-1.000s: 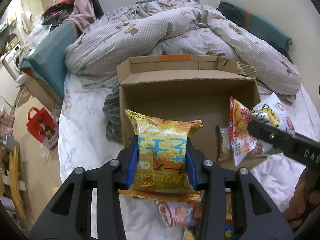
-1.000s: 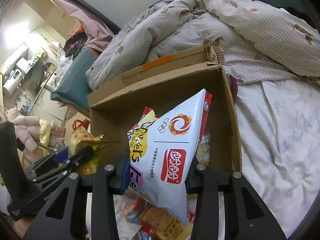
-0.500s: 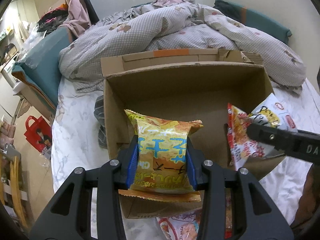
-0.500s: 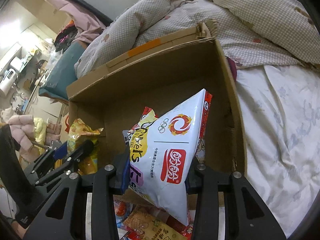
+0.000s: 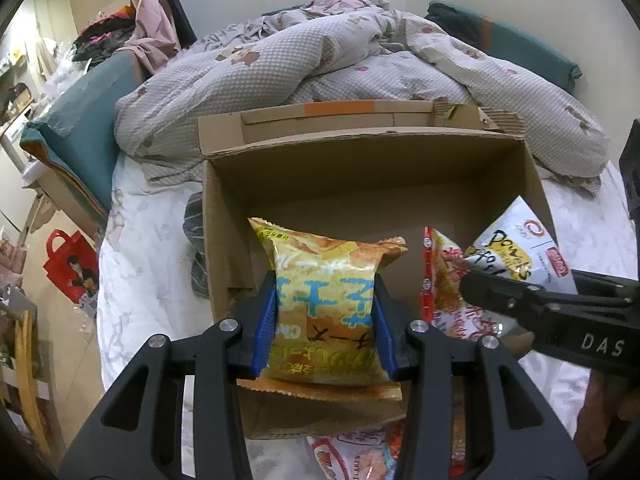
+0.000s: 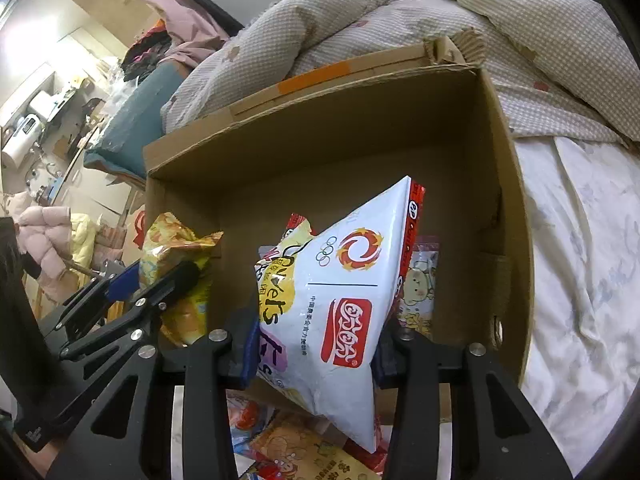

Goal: Organize snacks
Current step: 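Lower both chip bags into the box and open both tools, then move both tools back over the remaining snack pile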

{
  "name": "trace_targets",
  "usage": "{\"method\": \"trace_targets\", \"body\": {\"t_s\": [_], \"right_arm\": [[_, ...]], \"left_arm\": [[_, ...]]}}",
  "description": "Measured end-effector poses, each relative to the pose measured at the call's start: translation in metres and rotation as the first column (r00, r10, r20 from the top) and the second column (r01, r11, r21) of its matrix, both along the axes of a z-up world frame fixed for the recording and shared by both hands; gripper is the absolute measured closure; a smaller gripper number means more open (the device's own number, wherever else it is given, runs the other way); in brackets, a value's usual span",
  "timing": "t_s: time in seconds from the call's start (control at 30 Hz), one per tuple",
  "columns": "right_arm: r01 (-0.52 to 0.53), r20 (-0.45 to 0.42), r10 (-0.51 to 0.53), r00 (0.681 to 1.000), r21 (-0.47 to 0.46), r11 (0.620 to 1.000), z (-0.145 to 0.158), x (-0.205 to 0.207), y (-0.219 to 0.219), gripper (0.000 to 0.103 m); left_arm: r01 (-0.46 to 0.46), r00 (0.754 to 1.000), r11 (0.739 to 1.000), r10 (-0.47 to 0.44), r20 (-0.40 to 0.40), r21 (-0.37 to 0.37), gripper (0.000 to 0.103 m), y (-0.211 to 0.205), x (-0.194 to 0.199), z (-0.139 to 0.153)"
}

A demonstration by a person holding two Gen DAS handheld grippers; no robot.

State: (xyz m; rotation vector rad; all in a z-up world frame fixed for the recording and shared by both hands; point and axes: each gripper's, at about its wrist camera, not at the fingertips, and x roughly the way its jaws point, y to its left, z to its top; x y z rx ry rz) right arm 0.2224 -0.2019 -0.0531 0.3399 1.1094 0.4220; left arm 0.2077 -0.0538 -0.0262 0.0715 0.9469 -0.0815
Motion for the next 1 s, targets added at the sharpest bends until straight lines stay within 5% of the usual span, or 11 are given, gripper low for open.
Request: {"method": "trace_targets", "body": {"t_s": [0.1,0.3,1.0], "right_arm": [[0.014,0.012,-0.014,1.0,-0.003,1.0,0.001,0.0,-0.001,0.048],[0.065,0.047,-0.065,0.997,-0.004,0.998,0.007,0.001,-0.011,0.018],[0.149,0.087,-0.149,0.985,0.004,0.989,0.037,-0.023,-0.034,0.013]], "left_arm": [[-0.002,1.0,1.0,0.002,-0.009,-0.007,0.057,0.001,0.001,0.0],[-0.023,1.0,1.0,0.023,0.007,-0.017,0.017,0.005,-0.001,0.004],[-0.024,0.998,1.0,0.024,0.055,-0.005,0.016,0.019,-0.033,0.027]]}}
